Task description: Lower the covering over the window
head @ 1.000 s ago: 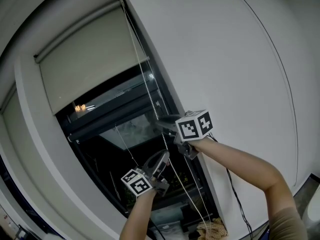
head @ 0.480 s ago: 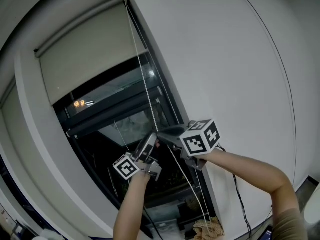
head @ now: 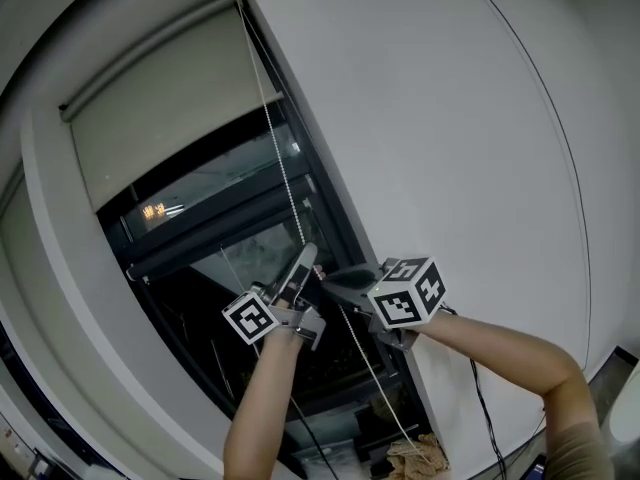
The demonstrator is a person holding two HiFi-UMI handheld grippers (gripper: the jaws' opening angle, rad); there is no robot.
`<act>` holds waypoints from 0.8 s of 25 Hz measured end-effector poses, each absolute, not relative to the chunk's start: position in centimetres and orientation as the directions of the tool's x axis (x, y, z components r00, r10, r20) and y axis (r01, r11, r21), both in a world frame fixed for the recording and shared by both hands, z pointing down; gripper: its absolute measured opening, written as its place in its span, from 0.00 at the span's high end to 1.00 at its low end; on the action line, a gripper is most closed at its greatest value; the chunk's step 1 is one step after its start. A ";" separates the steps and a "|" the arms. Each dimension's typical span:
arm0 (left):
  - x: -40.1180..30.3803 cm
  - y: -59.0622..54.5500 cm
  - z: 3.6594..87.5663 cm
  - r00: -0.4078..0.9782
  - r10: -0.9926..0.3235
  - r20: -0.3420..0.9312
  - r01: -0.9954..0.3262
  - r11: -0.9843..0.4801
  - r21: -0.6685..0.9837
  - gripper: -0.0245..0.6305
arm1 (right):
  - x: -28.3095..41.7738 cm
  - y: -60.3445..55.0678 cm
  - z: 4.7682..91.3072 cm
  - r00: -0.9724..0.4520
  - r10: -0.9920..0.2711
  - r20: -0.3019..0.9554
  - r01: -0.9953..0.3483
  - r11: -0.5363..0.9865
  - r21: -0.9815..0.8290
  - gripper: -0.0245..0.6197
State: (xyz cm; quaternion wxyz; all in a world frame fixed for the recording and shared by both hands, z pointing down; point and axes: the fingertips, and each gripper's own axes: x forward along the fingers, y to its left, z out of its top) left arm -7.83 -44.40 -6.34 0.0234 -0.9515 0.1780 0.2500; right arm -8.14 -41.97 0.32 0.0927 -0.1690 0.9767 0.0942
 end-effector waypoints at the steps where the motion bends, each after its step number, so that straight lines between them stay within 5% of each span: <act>1: -8.0 -44.2 -6.2 0.806 -0.334 -0.489 -0.366 -0.930 0.032 0.93 | -7.7 -41.4 0.0 -0.927 -0.299 -0.226 -0.342 0.923 0.180 0.94; 6: -8.0 -43.9 -2.0 0.839 -0.366 -0.404 -0.414 -0.910 -0.035 0.93 | -4.6 -40.9 -5.5 -0.868 -0.314 -0.385 -0.406 0.894 0.188 0.80; 10: -7.2 -43.7 1.6 0.846 -0.354 -0.400 -0.383 -0.924 0.008 0.93 | -7.3 -45.2 -7.1 -0.860 -0.398 -0.320 -0.458 0.878 0.140 0.80; 14: -7.9 -43.9 2.2 0.836 -0.377 -0.400 -0.403 -0.915 0.020 0.93 | -8.4 -46.0 -6.6 -0.869 -0.369 -0.329 -0.410 0.910 0.064 0.93; 19: -9.1 -43.2 1.0 0.853 -0.331 -0.404 -0.379 -0.924 -0.043 0.92 | -7.5 -45.4 -6.5 -0.868 -0.348 -0.354 -0.381 0.924 0.026 0.94; 20: -9.5 -43.1 0.2 0.847 -0.297 -0.440 -0.347 -0.937 -0.035 0.83 | -7.4 -44.9 -6.2 -0.878 -0.335 -0.343 -0.366 0.930 0.029 0.94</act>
